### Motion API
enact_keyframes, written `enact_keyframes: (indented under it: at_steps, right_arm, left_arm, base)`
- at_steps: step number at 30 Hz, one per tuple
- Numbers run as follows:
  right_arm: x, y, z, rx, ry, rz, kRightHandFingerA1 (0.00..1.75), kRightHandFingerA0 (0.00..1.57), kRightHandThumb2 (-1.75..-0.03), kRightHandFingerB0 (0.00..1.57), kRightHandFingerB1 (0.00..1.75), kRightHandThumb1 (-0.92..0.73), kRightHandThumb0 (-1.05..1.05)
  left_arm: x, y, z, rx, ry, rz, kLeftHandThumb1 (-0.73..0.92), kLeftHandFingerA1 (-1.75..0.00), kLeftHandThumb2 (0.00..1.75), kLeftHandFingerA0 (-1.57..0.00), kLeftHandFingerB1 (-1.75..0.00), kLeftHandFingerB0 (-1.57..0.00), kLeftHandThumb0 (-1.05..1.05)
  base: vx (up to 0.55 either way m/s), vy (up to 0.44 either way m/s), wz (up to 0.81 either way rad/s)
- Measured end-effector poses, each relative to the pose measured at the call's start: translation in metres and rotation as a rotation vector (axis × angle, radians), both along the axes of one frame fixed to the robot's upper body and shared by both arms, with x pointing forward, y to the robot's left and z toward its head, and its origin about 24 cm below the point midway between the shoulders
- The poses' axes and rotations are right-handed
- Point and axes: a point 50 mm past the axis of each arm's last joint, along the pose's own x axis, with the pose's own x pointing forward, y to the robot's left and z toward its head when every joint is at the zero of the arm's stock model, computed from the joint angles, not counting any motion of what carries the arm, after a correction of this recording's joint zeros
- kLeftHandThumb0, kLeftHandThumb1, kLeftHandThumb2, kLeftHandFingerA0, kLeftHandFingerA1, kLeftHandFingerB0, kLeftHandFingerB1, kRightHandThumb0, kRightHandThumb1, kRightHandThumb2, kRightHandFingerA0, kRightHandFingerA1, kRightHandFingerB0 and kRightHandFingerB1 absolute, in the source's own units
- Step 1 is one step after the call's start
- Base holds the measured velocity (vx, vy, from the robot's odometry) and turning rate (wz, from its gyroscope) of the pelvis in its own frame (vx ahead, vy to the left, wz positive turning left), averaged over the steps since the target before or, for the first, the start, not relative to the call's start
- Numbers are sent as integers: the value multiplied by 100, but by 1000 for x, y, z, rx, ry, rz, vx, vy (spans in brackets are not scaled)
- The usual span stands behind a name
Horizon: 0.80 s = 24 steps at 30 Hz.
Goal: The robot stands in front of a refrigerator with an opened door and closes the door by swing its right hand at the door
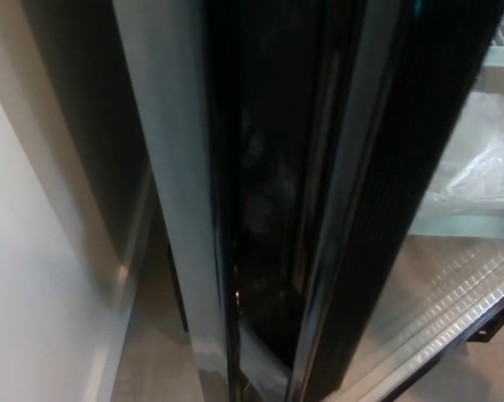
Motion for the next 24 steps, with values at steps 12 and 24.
enact_keyframes:
  at_steps: [12,24]
  right_arm:
    - [-48,6,-10,42,11,57,32,27,-63,19,28,-76,-61]
    - [-55,20,12,81,-270,115,48,0,-112,0,46,-61,-32]
  left_arm:
    - [-57,3,-15,-17,117,17,86,-33,66,-32,-31,-27,-58]
    - [-70,4,-17,-40,128,38,88,-34,67,-37,-31,-28,-61]
  base:
    - [0,0,0]
    - [0,0,0]
